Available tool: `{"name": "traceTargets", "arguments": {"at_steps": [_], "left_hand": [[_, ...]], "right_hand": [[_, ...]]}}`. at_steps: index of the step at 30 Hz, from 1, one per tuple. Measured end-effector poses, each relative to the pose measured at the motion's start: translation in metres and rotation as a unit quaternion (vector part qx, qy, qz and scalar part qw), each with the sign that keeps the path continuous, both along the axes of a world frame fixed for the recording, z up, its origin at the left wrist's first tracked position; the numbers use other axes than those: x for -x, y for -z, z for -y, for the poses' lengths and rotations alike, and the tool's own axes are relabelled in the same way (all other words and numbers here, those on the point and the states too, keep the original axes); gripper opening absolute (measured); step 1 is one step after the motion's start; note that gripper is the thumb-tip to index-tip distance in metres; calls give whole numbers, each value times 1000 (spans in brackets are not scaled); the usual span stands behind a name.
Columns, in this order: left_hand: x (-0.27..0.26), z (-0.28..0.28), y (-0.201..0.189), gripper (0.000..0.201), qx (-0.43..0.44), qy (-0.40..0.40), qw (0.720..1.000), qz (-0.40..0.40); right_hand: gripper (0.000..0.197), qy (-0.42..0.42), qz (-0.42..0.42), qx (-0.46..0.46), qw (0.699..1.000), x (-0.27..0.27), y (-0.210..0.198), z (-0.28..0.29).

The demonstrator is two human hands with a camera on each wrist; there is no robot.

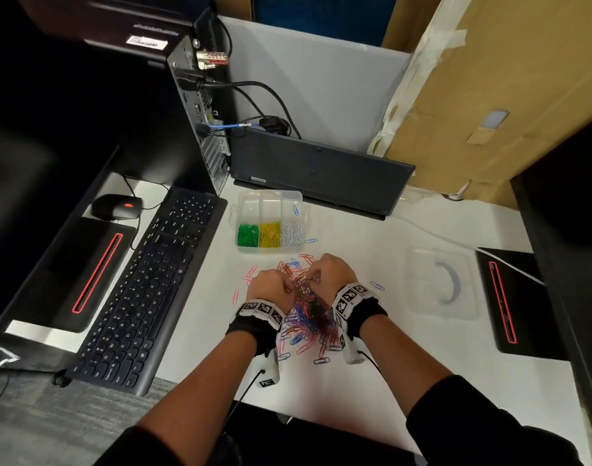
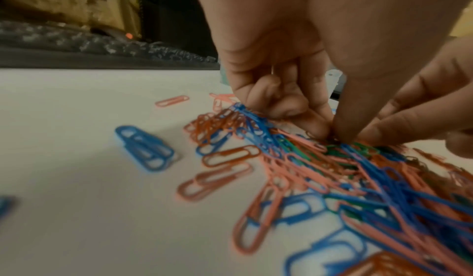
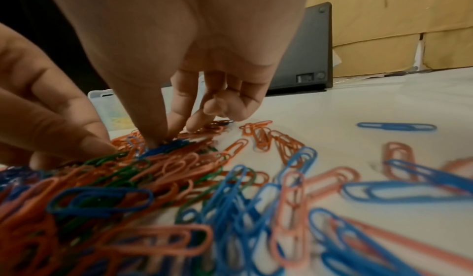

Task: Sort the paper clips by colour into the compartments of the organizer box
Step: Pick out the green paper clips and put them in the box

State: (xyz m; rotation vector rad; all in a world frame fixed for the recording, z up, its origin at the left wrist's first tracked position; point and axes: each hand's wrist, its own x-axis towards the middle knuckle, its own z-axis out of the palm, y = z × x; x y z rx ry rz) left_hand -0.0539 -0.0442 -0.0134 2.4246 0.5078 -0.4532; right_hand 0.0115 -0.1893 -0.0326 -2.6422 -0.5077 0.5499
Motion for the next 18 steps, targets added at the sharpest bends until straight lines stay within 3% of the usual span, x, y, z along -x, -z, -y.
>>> {"name": "traceTargets", "arguments": {"at_steps": [8,12,18], "left_hand": [[3,-4,5,12,43,-5,999,-7],[4,-8,6,13,76,-8,997,16],[7,-28,6,3,143,-95,983,67]], "right_hand": [[5,43,-70,-110,991,-1,-2,11],[7,113,-90,-187,972,-3,-4,19],[15,148,-217,-268,927,-2,-11,37]]}}
